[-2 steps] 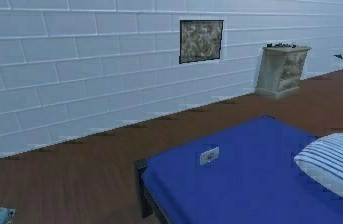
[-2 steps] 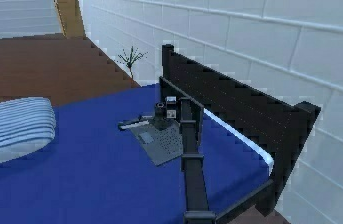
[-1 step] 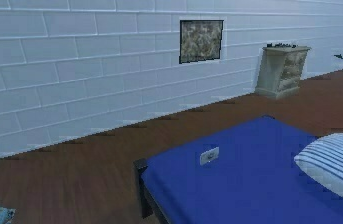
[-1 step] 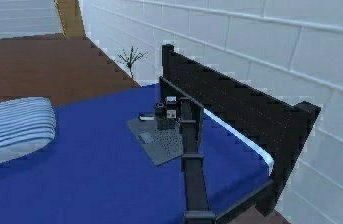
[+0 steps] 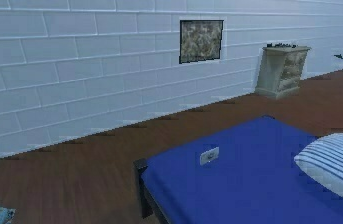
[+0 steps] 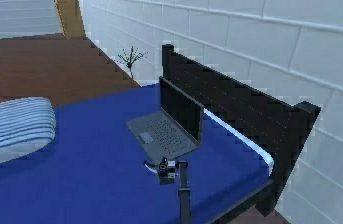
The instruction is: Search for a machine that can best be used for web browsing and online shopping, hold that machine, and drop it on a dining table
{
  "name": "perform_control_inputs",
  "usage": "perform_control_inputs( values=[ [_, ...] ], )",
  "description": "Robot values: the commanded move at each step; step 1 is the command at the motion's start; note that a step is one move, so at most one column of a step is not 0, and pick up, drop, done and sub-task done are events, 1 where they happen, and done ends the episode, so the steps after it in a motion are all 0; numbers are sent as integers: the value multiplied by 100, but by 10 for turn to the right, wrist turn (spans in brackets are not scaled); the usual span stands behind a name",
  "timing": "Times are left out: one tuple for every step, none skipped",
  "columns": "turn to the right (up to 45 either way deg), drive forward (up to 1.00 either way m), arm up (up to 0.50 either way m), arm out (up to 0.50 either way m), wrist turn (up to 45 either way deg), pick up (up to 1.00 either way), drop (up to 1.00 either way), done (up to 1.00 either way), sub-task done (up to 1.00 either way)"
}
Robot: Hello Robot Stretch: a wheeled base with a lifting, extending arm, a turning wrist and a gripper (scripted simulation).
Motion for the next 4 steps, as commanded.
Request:
perform_control_inputs(
  values=[
    [0,0,0,0,0,100,0,0,0],
    [0,0,10,0,0,0,0,0,0],
    [0,0,40,0,0,0,0,0,0],
    [0,0,0,0,-450,0,0,0,0]
  ],
)
